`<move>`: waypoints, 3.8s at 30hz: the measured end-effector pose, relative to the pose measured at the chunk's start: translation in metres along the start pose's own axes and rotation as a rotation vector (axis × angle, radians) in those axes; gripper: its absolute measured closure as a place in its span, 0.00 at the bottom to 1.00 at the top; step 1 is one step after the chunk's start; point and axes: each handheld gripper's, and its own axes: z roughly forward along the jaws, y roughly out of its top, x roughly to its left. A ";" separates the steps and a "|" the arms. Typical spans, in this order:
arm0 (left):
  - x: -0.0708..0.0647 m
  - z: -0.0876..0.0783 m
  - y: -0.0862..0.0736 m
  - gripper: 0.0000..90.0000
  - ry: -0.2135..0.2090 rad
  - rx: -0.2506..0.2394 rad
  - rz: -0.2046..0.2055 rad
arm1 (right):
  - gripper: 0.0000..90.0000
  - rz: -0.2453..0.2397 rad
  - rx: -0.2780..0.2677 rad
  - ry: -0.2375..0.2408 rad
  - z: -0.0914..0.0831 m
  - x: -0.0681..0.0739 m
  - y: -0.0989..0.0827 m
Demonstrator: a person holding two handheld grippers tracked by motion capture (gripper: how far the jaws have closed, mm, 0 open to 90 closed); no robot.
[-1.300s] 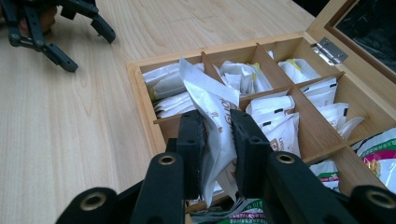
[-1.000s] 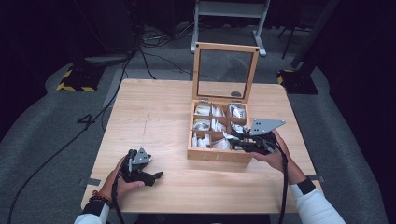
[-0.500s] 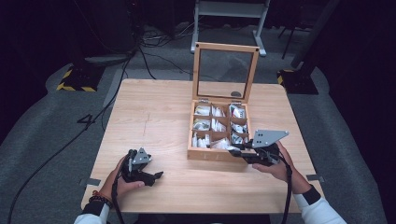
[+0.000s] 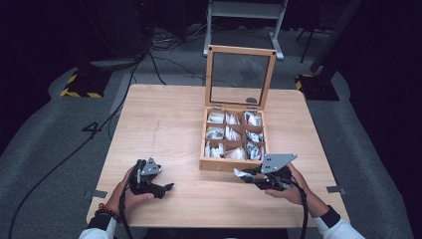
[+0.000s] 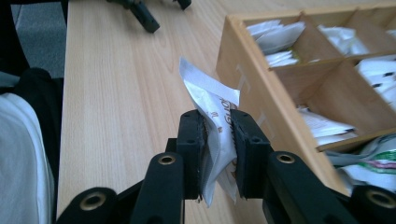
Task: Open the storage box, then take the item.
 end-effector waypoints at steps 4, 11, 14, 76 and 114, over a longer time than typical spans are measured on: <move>0.000 0.000 0.000 0.18 0.000 0.000 0.000 | 0.84 0.003 0.032 0.013 0.015 0.003 -0.006; 0.000 0.000 0.000 0.17 0.000 0.000 0.000 | 0.83 -0.001 0.074 0.029 0.032 0.007 -0.012; 0.000 0.000 0.000 0.17 0.000 0.000 0.000 | 0.83 -0.006 0.094 0.038 0.040 0.011 -0.014; 0.009 0.009 0.017 0.18 -0.014 0.042 -0.030 | 0.37 0.300 0.075 -0.278 -0.035 -0.059 -0.112; 0.095 0.081 0.238 0.25 0.075 -0.151 -0.150 | 0.35 0.464 -0.058 -0.475 -0.024 -0.223 0.010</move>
